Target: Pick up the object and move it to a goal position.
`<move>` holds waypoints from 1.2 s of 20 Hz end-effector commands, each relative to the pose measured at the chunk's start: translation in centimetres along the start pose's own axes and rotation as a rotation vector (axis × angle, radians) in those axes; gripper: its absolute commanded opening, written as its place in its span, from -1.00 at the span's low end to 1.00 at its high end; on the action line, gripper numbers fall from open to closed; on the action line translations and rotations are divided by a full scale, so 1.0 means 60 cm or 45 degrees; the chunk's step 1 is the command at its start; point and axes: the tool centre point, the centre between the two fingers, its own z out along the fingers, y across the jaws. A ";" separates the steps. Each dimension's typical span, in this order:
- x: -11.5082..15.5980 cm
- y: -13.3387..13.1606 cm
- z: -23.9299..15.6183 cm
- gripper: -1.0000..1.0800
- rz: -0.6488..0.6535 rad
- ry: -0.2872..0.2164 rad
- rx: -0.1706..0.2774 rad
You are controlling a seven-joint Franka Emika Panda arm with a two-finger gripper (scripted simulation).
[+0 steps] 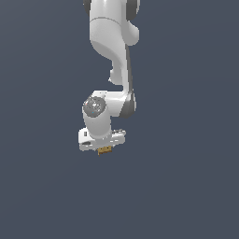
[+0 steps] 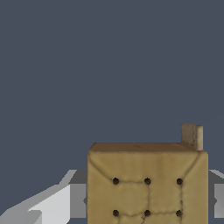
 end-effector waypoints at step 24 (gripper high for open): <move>-0.198 -0.008 -0.339 -1.00 0.000 0.003 0.000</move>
